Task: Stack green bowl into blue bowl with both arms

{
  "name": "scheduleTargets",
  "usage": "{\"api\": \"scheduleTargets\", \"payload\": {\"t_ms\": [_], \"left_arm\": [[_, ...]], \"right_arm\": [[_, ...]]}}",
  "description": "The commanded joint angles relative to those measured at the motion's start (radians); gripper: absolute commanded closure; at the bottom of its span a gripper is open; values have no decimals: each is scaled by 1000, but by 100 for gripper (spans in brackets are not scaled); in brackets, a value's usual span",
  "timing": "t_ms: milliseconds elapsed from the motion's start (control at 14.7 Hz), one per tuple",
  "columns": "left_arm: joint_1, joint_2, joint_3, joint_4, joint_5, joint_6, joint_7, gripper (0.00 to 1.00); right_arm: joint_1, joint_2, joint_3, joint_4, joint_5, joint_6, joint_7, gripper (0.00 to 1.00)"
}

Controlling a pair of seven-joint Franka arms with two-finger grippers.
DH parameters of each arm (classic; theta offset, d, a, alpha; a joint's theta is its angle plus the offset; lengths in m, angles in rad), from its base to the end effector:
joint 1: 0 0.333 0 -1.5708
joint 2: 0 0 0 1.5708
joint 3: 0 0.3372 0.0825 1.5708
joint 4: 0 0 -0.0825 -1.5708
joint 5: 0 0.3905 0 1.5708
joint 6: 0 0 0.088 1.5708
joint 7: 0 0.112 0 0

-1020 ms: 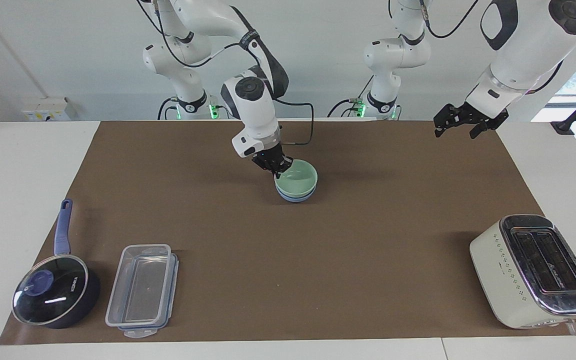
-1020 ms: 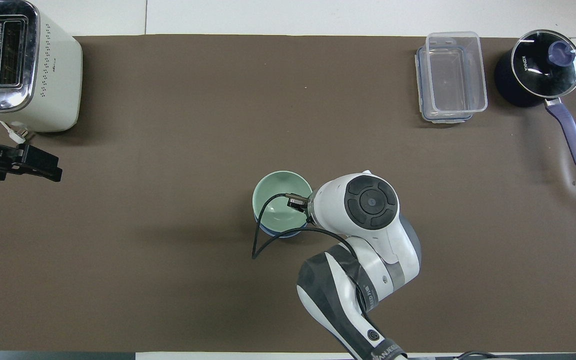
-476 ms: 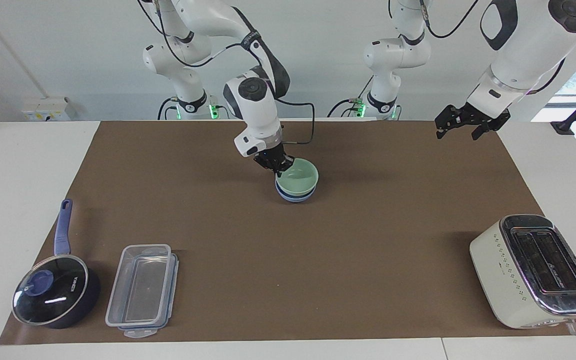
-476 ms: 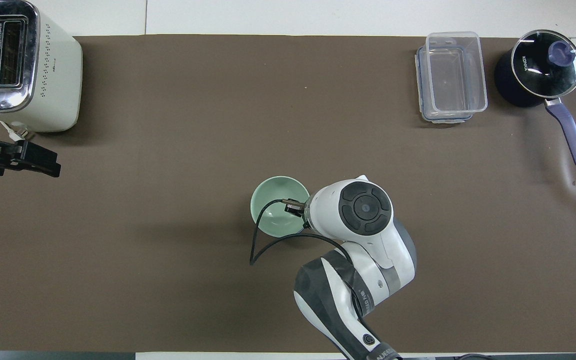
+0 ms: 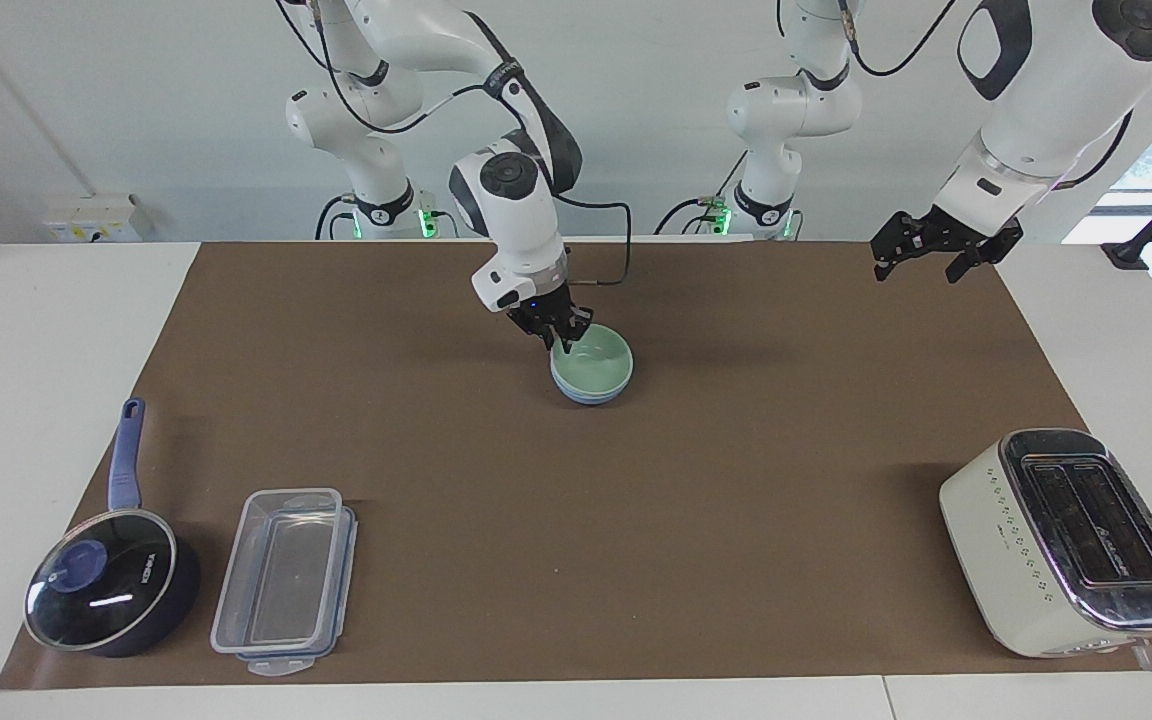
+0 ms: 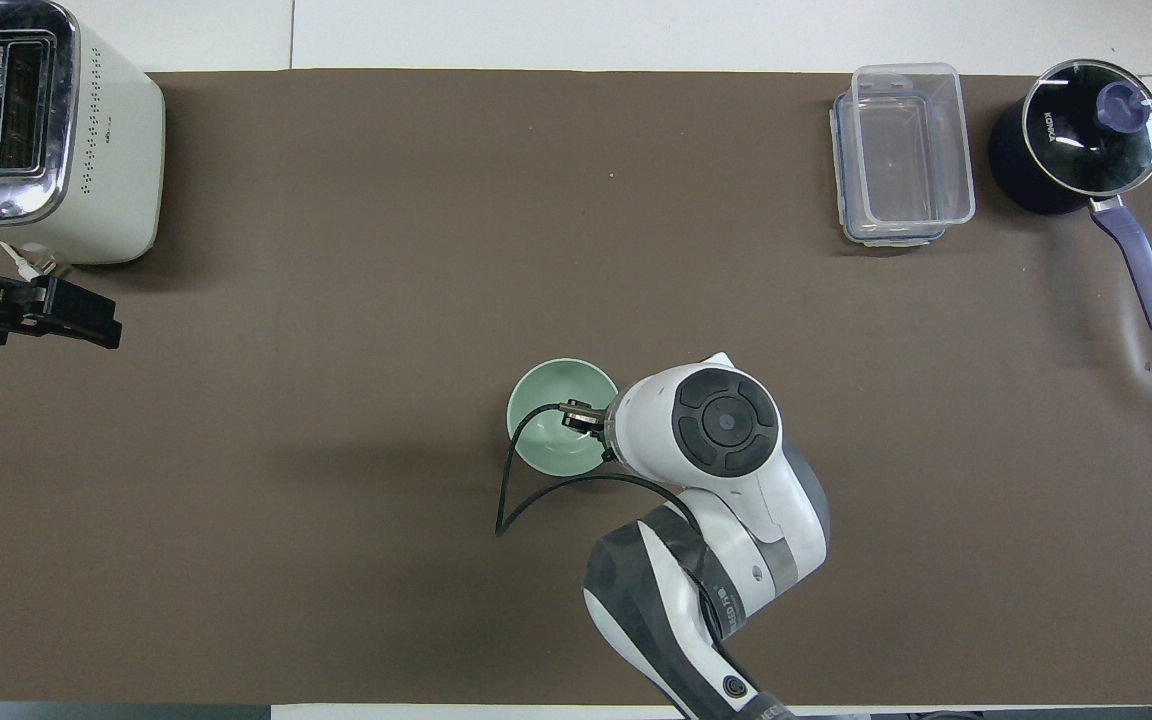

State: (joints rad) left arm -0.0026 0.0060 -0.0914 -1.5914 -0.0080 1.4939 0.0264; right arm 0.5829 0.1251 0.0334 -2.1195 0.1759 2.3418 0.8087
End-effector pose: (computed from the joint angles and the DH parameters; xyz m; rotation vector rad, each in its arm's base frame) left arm 0.5505 -0.0527 0.6213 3.1266 -0.1888 -0.1626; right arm 0.4709 0.3372 0.3754 -2.9397 0.4586 0.0235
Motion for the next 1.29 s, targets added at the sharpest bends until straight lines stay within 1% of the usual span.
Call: {"api": "scheduleTargets", "payload": {"t_ms": [0, 204, 340, 408, 612, 748, 952, 1224], "left_arm": [[-11, -23, 2, -25, 33, 17, -3, 0], [4, -27, 8, -27, 33, 12, -5, 0], [6, -27, 13, -27, 33, 12, -7, 0], [6, -27, 13, -28, 33, 12, -7, 0], [3, -27, 12, -27, 33, 12, -7, 0], [4, -27, 13, -27, 33, 12, -7, 0], [4, -27, 13, -28, 33, 12, -7, 0], [4, -27, 13, -27, 33, 12, -7, 0]], "right_arm": [[-21, -53, -1, -17, 14, 16, -66, 0], [-83, -113, -3, -16, 4, -15, -71, 0], [-142, -149, -6, -8, 2, -35, -86, 0], [-176, -166, -7, -7, 1, -48, -120, 0], [-319, -212, -7, 1, -3, -127, -293, 0], [-386, -225, -7, 7, -3, -142, -379, 0], [-472, -231, -10, 24, -9, -159, -428, 0], [-541, -245, -10, 105, -84, -307, -470, 0]]}}
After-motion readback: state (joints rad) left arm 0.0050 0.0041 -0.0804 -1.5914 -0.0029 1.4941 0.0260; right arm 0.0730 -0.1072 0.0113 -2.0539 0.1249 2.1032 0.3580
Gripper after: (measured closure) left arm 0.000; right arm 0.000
